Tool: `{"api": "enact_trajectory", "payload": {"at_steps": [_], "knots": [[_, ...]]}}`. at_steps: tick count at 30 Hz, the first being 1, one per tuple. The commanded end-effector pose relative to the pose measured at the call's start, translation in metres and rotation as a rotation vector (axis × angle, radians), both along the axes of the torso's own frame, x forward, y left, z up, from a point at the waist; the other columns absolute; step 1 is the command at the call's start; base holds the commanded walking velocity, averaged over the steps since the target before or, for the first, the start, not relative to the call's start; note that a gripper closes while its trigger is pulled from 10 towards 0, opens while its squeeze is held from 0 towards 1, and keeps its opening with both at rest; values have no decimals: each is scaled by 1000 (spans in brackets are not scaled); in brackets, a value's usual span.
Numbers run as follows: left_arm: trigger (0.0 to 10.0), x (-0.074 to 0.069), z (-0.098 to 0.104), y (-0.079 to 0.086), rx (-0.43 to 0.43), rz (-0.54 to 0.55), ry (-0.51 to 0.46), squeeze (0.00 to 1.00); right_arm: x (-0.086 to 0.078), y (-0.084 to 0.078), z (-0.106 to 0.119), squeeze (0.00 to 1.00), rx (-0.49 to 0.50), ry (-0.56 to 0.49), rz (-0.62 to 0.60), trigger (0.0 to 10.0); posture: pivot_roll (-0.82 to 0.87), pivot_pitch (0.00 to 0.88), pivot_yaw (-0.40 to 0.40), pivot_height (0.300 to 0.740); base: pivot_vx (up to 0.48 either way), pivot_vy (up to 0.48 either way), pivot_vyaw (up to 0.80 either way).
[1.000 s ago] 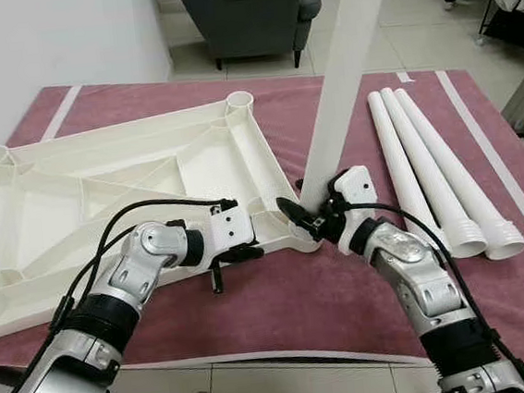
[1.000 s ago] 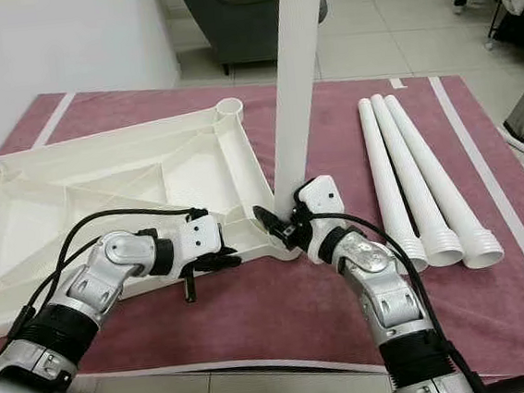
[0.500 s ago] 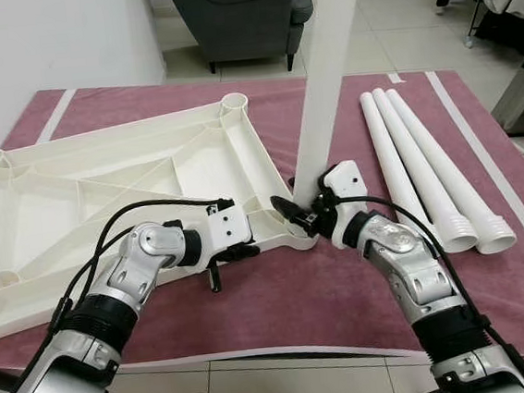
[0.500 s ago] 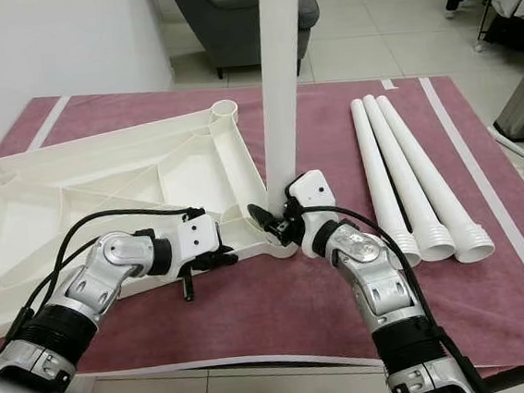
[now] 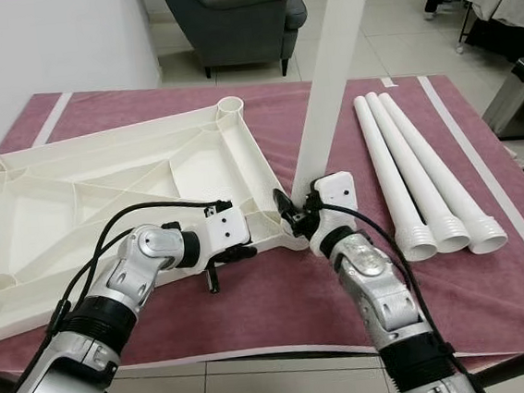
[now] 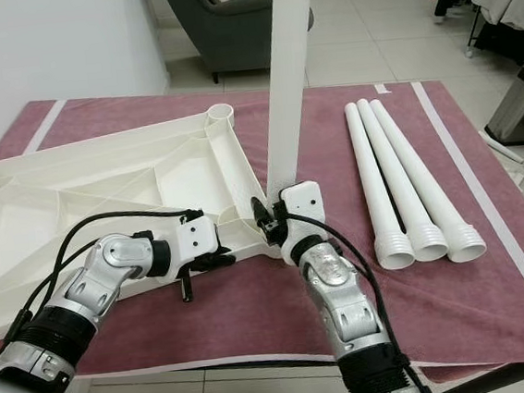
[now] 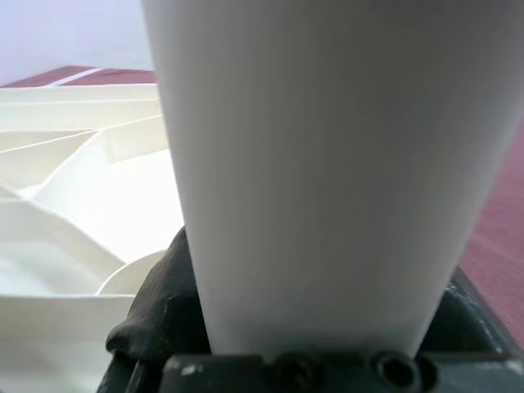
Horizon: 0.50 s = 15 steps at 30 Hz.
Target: Building children table
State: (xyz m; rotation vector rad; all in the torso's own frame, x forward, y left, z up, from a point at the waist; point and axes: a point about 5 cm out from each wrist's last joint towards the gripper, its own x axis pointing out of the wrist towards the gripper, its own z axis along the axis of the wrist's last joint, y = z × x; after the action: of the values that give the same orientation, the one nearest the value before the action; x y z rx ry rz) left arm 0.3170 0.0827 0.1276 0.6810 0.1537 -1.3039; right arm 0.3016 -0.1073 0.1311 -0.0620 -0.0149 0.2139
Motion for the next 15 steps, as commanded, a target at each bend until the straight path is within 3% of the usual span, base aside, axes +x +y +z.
{"api": "enact_trajectory", "payload": {"at_steps": [1, 4, 8, 12, 15], "knots": [[0, -3, 0, -6, -10, -44, -10, 0, -17, -31, -67, 0, -93, 330, -225, 0, 83, 64, 38, 740, 0, 0, 0], [0, -3, 0, -6, -10, -44, -10, 0, -19, -32, -68, 0, -96, 335, -267, 0, 83, 64, 38, 740, 0, 0, 0], [0, -4, -1, -5, -10, -41, -8, 0, -23, -35, -69, 0, -79, 331, -475, 0, 84, 65, 36, 740, 0, 0, 0], [0, -3, -1, -5, -10, -37, -8, 0, -24, -30, -63, 0, -30, 291, -528, 0, 86, 68, 34, 740, 0, 0, 0], [0, -3, -1, -5, -10, -35, -9, 0, -22, -23, -58, 0, 12, 263, -488, 0, 87, 69, 34, 740, 0, 0, 0]]}}
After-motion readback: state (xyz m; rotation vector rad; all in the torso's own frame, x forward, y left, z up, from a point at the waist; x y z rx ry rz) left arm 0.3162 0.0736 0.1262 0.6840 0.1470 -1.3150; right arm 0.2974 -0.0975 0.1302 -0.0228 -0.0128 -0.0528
